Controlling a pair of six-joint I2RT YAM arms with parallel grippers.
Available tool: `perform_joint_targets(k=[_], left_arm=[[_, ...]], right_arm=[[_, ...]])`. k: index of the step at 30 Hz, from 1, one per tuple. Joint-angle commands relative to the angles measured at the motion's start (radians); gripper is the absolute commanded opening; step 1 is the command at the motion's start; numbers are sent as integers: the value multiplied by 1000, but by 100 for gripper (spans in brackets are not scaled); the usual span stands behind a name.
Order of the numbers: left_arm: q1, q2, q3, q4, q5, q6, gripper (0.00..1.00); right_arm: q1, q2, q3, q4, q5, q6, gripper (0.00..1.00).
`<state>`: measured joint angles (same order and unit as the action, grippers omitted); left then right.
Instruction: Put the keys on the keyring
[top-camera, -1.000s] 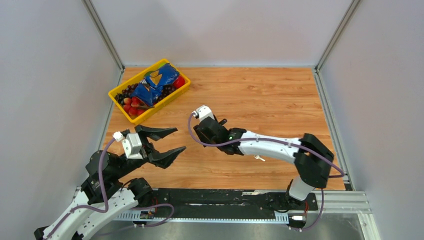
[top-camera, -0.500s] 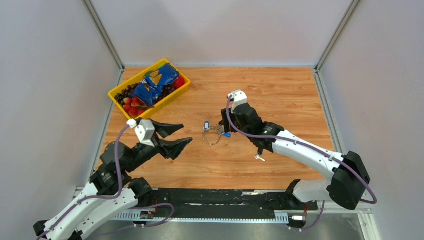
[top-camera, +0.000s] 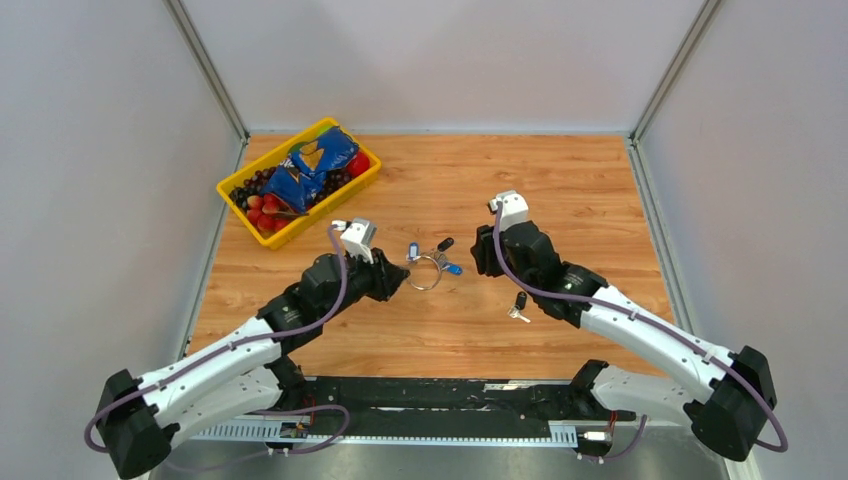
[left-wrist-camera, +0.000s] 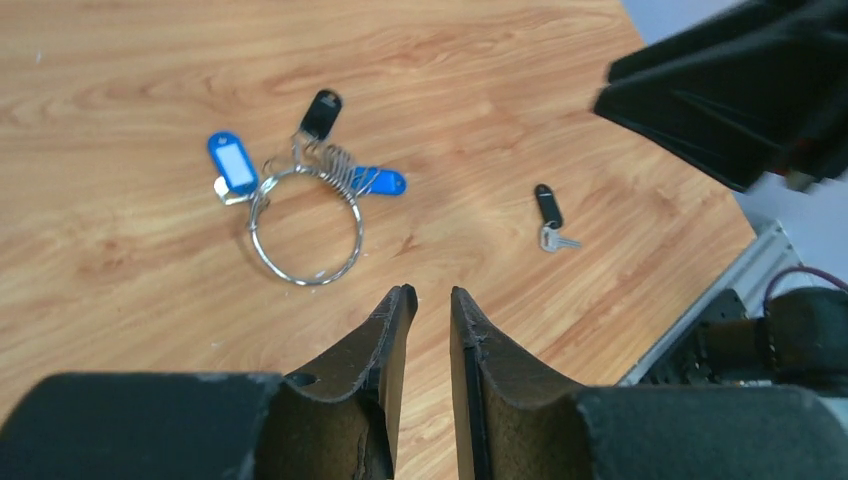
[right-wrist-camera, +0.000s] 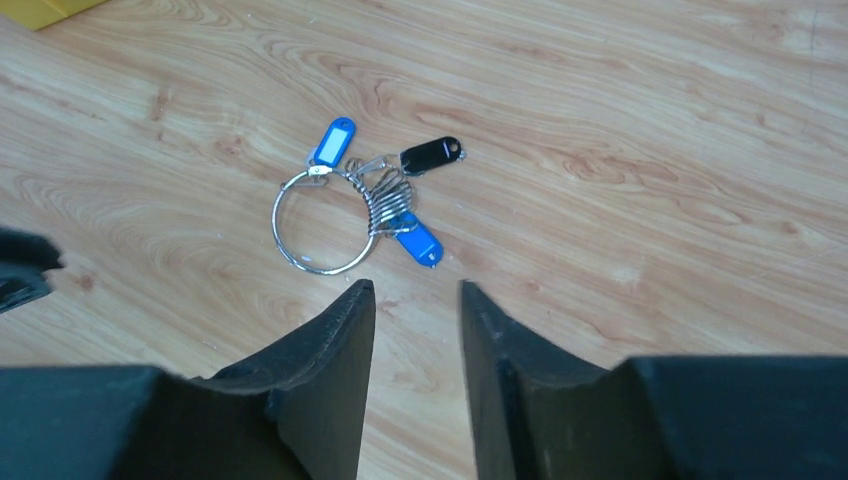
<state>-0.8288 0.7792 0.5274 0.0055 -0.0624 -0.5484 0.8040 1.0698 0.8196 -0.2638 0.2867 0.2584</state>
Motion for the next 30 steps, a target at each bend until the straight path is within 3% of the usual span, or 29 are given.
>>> perform_joint_targets(k=[1,7,13,21,30], left_arm=[[1,98,-6,78,-117,-130,30],[1,252,-7,83,-259,-211,49],[3,431,36,91,-288,-284,60],[3,652,135,45,-305,-316,65],[2,790,201,22,-315,-328,66]], right_arm=[[-4,-81,-33,-14,-13,27,45],[-4,-158,-66,-29,-14,17,50],[-4,-206,-77,-50,-37,20,53],[-5,-248,-81,-60,-84,31,55],[-4,-277,-99,-67,-95,36,55]])
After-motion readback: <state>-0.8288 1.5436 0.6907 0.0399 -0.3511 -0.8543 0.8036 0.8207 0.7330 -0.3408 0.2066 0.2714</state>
